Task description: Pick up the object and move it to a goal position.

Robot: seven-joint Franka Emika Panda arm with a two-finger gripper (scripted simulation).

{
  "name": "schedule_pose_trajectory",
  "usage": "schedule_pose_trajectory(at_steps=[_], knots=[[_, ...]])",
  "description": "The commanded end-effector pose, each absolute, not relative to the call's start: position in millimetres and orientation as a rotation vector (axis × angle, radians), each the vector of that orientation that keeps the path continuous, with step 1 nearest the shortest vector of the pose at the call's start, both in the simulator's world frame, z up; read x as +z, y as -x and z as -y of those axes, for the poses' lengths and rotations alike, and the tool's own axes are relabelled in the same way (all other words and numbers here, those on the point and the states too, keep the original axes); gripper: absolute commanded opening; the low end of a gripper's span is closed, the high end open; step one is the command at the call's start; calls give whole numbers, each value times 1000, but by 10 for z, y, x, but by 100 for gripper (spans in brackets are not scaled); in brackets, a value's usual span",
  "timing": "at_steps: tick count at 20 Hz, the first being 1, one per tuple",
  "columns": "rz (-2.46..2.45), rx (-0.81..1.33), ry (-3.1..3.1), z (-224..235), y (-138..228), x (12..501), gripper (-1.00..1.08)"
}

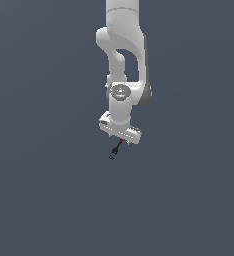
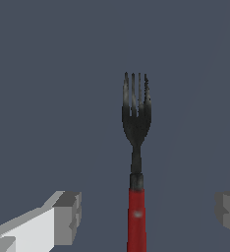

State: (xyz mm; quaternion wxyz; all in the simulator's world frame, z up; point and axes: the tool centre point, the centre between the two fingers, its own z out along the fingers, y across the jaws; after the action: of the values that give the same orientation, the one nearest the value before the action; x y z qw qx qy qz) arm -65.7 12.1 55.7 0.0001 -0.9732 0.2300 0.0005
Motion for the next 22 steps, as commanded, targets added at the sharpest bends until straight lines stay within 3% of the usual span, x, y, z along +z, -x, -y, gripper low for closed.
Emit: schedule_pose_trajectory(at_steps=[1, 16, 17, 22], knots=[[-723, 2, 3057, -120, 660, 521, 100], [-729, 0, 3056, -121, 667, 61, 100], [-729, 0, 3056, -121, 667, 61, -100], [-729, 0, 3056, -121, 667, 61, -100]])
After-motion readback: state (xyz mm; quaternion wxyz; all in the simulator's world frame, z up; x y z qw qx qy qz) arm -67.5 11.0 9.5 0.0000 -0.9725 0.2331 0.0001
